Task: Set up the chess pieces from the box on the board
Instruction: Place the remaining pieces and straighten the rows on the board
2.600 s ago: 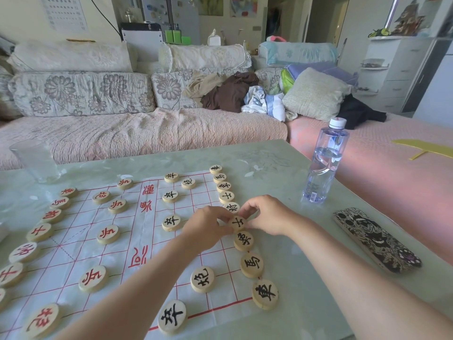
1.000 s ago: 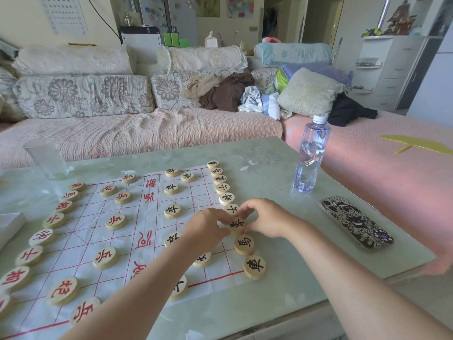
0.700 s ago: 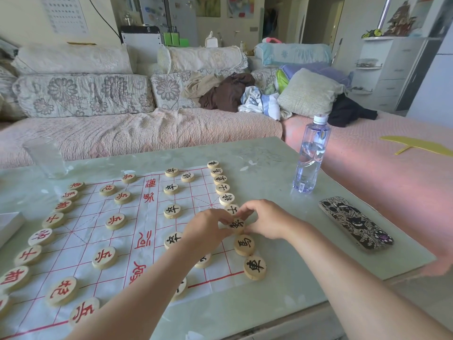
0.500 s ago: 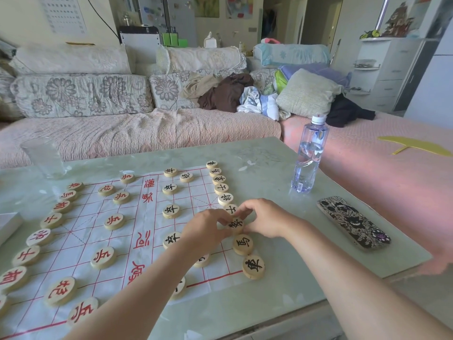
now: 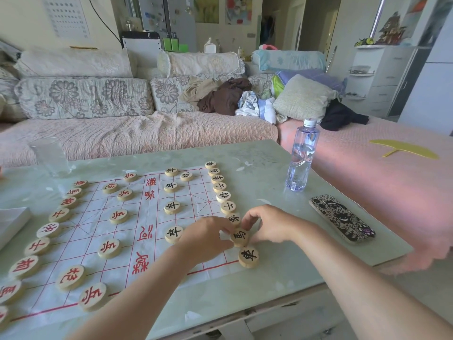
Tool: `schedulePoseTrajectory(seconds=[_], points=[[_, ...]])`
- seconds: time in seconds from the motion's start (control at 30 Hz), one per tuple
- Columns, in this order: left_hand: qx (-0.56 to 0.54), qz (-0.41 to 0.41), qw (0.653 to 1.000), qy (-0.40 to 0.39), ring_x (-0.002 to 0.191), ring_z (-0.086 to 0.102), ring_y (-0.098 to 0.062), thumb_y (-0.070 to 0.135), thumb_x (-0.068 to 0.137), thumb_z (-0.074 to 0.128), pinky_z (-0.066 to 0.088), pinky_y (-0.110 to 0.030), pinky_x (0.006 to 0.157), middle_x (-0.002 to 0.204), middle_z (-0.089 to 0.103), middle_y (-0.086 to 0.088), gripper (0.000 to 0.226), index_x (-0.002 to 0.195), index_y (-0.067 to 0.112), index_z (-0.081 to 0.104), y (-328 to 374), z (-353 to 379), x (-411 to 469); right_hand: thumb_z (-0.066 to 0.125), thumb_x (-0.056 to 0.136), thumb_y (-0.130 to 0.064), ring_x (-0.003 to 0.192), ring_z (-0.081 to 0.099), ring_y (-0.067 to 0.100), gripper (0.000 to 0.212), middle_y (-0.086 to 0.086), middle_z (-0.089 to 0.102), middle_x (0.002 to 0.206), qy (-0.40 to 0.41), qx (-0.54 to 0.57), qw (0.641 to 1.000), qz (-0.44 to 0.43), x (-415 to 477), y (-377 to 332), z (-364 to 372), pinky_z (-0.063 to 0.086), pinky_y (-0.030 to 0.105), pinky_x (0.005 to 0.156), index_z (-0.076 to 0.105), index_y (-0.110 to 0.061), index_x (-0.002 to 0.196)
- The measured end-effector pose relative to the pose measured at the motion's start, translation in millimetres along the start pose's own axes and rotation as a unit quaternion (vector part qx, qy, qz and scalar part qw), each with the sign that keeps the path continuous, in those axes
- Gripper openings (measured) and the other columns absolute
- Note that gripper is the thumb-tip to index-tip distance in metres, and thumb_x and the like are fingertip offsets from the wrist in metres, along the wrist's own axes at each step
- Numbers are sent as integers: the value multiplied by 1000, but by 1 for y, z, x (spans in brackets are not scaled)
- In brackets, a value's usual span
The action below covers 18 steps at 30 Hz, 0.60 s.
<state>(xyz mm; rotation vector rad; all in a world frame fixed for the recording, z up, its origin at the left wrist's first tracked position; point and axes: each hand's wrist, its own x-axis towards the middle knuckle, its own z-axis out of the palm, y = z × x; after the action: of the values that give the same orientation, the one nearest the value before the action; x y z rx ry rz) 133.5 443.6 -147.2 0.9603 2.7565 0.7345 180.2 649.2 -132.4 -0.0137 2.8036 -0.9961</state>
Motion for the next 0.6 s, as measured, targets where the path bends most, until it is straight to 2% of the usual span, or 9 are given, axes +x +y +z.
schedulePoseTrajectory(seconds=[0.13, 0.23, 0.33, 0.43, 0.53, 0.6], points=[[6, -9, 1000, 18, 83, 53, -3, 36, 79, 70, 45, -22, 71, 94, 62, 24, 20, 98, 38, 65, 6, 4, -1, 85, 75, -20, 55, 50, -17, 32, -18, 66, 101, 21, 0, 1000, -1, -4, 0, 4, 40, 10, 52, 68, -33, 99], [10, -12, 1000, 23, 83, 53, -4, 37, 79, 70, 43, -22, 70, 95, 63, 22, 20, 98, 37, 64, 7, 6, 0, 82, 77, -20, 55, 51, -17, 30, -22, 65, 95, 24, -6, 1000, -6, -4, 0, 5, 37, 9, 49, 66, -37, 95], [9, -8, 1000, 25, 83, 53, -4, 36, 80, 69, 42, -21, 69, 95, 62, 22, 19, 98, 37, 64, 7, 7, -1, 81, 79, -20, 56, 51, -17, 30, -19, 67, 105, 24, -18, 1000, -7, -3, 0, 5, 36, 8, 51, 67, -36, 100], [20, 6, 999, 36, 88, 52, -6, 34, 79, 70, 44, -24, 75, 98, 59, 20, 23, 101, 38, 64, 5, 8, -4, 79, 80, -22, 66, 53, -10, 31, -16, 66, 107, 25, -27, 999, -4, -6, -3, 2, 38, 10, 54, 66, -35, 104], [27, 28, 998, 58, 90, 50, -7, 31, 80, 70, 45, -26, 79, 98, 55, 17, 23, 101, 37, 64, 6, 7, -10, 74, 81, -20, 71, 53, -5, 25, -13, 66, 105, 35, -32, 999, 1, -15, -8, -4, 39, 10, 54, 64, -35, 98], [19, 39, 997, 62, 88, 51, -6, 30, 80, 68, 44, -24, 77, 93, 54, 18, 19, 98, 36, 64, 9, 6, -16, 71, 81, -17, 63, 53, -7, 20, -11, 67, 102, 37, -34, 999, 1, -23, -12, -9, 37, 7, 51, 64, -32, 92]])
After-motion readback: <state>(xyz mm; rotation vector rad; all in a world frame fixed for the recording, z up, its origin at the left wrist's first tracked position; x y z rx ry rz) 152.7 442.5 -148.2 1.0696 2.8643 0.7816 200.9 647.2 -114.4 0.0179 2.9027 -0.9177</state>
